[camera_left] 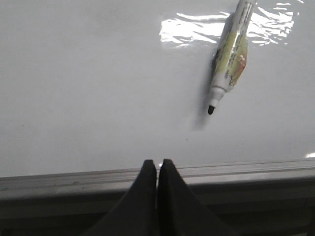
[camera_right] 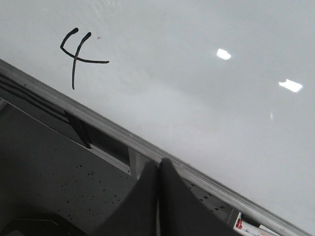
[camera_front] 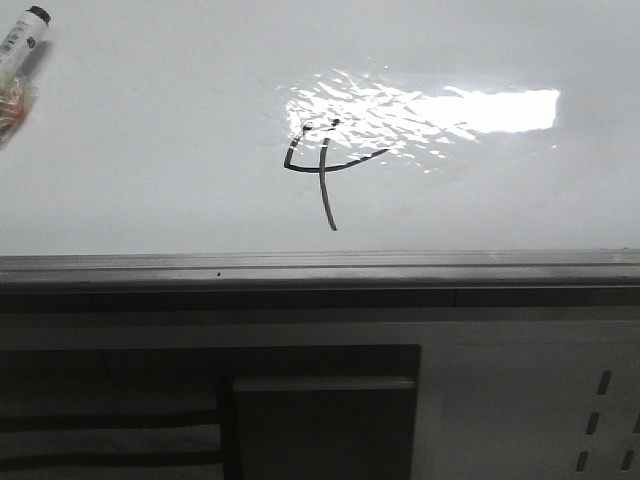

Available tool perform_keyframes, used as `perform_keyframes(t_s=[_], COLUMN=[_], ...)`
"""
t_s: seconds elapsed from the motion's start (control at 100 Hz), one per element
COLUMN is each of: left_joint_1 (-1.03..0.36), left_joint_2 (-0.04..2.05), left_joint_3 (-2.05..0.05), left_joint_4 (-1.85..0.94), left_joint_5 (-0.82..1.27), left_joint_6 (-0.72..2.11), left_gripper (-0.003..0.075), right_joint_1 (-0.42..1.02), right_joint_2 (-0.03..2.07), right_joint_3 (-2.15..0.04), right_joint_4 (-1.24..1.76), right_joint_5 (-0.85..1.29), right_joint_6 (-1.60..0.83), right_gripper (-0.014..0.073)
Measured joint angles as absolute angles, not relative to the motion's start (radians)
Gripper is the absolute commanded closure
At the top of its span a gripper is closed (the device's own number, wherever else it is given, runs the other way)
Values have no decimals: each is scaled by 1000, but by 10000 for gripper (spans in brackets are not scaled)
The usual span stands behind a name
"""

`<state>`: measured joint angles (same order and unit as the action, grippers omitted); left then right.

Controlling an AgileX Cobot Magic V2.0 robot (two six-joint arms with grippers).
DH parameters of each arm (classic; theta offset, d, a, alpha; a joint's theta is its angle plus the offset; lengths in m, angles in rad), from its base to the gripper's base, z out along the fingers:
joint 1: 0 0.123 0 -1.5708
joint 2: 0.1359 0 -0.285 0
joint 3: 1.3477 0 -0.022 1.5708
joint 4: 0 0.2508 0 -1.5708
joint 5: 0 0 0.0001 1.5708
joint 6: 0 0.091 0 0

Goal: Write number 4 on whiteboard

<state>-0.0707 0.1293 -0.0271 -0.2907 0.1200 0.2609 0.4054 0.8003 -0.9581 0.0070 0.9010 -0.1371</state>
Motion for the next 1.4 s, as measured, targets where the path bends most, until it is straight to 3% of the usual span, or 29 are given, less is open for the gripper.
perform_keyframes(t_s=[0.18,0.48,0.83,1.4], left_joint_1=[-61,-59,-59,-59], left_joint_2=[3,-5,-5,-5], left_joint_3=[-2,-2,-2,-2], left_joint_4=[-295,-289,65,-83], left_joint_5=[104,90,94,99], left_joint_6=[259,248,-108,54], left_gripper=[741,741,741,741], right_joint_1=[405,405,405,405], right_joint_2=[800,800,800,800], right_joint_3=[-958,-958,-958,-958], right_joint_4=[7,7,7,7], right_joint_5=[901,901,903,903], right_joint_6=[-137,-137,-137,-137], right_gripper=[664,664,664,664])
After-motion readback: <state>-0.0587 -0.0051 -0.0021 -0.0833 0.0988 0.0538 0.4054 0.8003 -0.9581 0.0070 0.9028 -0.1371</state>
